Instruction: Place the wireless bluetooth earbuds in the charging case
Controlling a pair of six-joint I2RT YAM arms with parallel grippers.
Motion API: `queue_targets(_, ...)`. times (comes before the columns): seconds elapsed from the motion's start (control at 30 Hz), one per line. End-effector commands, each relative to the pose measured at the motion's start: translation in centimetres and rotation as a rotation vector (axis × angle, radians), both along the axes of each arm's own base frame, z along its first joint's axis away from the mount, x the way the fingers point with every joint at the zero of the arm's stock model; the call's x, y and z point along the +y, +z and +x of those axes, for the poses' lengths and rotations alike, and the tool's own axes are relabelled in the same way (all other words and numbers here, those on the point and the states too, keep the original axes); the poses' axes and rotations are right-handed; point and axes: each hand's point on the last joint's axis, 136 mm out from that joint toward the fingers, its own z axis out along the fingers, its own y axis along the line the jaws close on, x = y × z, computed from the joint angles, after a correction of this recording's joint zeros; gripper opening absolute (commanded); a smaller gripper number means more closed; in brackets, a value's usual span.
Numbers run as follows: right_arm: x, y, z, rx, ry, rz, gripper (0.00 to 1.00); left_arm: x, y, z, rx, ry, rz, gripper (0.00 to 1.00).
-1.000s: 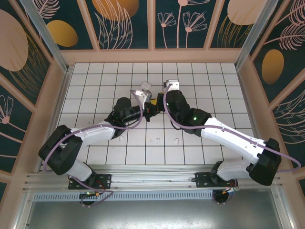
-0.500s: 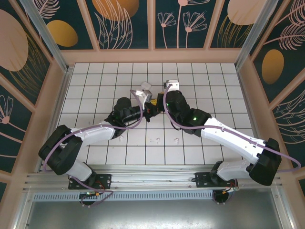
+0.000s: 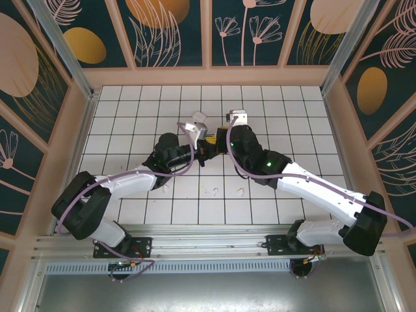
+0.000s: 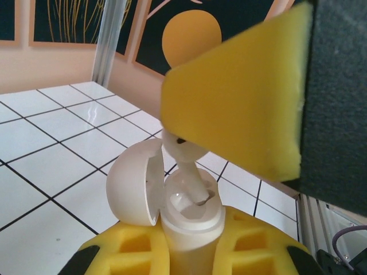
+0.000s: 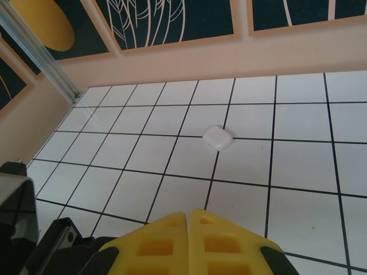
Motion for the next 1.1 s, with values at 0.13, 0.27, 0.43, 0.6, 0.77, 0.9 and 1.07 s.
queue_targets(0.13,-0.8,0.0,-0.7,-0.005,0.017,-0.021,0.04,0.4,4.1,-0.2,-0.084,0.006,-0.091,0.00)
queue_targets(0.27,-0.3,-0.4,-0.9,0.008,0.044,-0.015,0.04,0.3,4.3,-0.3,-0.085,0.001,-0.093,0.00)
queue_targets(0.43,0.4,-0.6,-1.3,0.017,0.088,-0.017,0.04,0.2,4.5,-0.2,-0.084,0.001,-0.096,0.00)
queue_targets(0.6,0.9,-0.9,-1.7,0.031,0.112,-0.030,0.04,0.2,4.5,0.0,-0.086,0.004,-0.093,0.00)
queue_targets(0.77,1.0,-1.4,-1.9,0.053,0.115,-0.030,0.04,0.0,4.6,0.1,-0.089,0.004,-0.088,0.00)
queue_targets(0.9,1.1,-1.9,-2.0,0.087,0.106,-0.021,0.06,-0.2,4.7,0.3,-0.094,0.003,-0.087,0.00)
queue_targets(1.07,1.4,-2.3,-2.2,0.123,0.098,0.000,0.07,-0.4,4.7,0.5,-0.093,0.000,-0.085,0.00)
